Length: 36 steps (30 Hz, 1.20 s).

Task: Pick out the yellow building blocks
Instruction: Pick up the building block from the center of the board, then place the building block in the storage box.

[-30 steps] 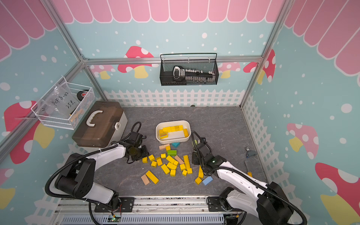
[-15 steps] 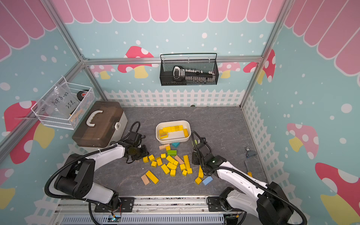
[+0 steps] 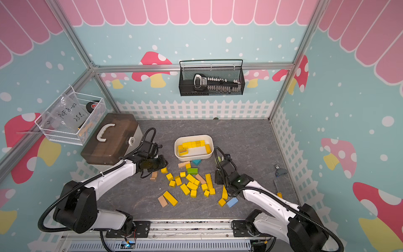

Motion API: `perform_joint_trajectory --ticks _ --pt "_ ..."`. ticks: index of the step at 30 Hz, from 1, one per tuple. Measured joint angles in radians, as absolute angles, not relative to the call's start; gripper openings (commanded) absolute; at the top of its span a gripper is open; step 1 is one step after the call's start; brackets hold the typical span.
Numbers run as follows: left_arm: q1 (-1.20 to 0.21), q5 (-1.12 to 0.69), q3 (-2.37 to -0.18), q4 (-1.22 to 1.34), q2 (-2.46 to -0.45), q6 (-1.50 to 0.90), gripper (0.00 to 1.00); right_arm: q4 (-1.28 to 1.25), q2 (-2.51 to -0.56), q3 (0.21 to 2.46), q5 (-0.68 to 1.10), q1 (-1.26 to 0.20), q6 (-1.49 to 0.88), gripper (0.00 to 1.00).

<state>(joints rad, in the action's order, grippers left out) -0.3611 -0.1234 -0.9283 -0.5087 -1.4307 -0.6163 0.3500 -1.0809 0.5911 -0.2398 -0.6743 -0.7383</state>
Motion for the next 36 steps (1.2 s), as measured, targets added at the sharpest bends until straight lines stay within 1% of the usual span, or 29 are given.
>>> perform_joint_trajectory --ticks 3,9,20,24,29,36 --pt "-0.395 -0.126 -1.038 -0.524 -1.482 -0.596 0.27 0.35 -1.081 0.591 -0.24 -0.674 -0.738 0.68" --pt "-0.468 -0.129 -1.256 -0.557 -1.647 -0.558 0.27 0.35 -1.081 0.591 -0.239 -0.673 -0.738 0.68" --pt "-0.474 -0.134 -1.559 -0.648 -1.917 -0.485 0.28 0.347 -1.084 0.591 -0.236 -0.667 -0.738 0.68" --pt "-0.477 -0.136 -1.625 -0.683 -1.993 -0.463 0.31 0.347 -1.084 0.591 -0.236 -0.666 -0.738 0.68" --pt "-0.5 -0.147 -1.677 -0.724 -2.077 -0.446 0.32 0.344 -1.084 0.591 -0.234 -0.661 -0.738 0.68" --pt "-0.507 -0.151 -1.687 -0.746 -2.105 -0.444 0.36 0.343 -1.083 0.588 -0.229 -0.66 -0.738 0.68"
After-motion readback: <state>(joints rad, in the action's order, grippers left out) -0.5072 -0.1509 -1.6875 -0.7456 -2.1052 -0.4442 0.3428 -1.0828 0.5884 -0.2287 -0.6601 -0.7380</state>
